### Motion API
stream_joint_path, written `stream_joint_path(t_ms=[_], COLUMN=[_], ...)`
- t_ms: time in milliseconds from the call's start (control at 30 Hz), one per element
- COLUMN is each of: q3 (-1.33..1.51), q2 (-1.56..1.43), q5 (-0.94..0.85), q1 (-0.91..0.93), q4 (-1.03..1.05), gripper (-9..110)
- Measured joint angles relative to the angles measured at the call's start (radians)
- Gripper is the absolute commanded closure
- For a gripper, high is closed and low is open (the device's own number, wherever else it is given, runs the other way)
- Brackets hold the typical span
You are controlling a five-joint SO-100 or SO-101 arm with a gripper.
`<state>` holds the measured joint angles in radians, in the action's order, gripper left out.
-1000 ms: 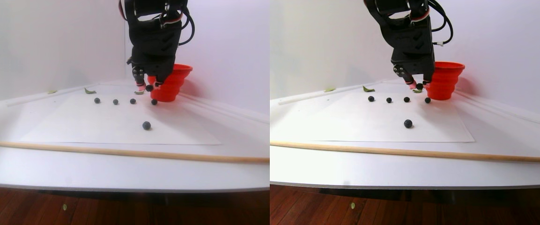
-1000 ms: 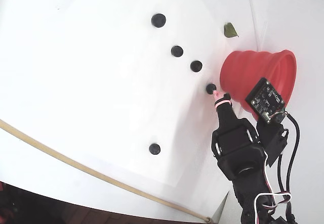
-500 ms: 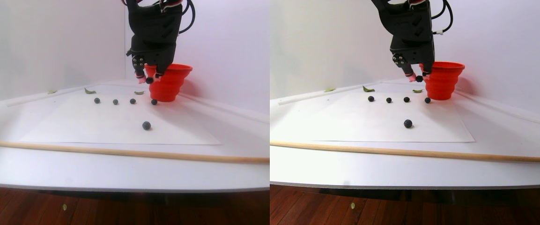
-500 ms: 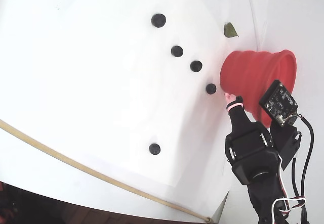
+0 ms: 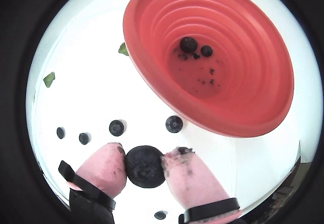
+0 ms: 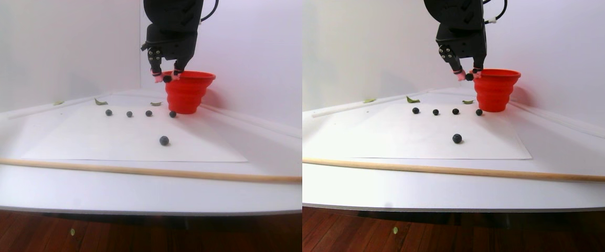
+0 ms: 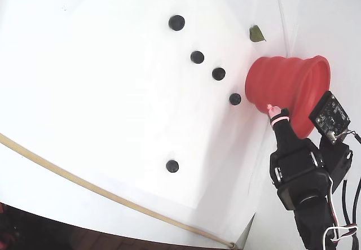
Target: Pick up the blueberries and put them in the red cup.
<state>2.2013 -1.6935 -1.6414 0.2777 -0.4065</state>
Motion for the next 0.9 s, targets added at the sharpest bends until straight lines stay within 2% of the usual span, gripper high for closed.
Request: stream_joint_path(t_ms=[900], q3=[-0.149], q2=[-0.020], q5=[-0.005], q1=[0.043], q4=[0.106], gripper=[88])
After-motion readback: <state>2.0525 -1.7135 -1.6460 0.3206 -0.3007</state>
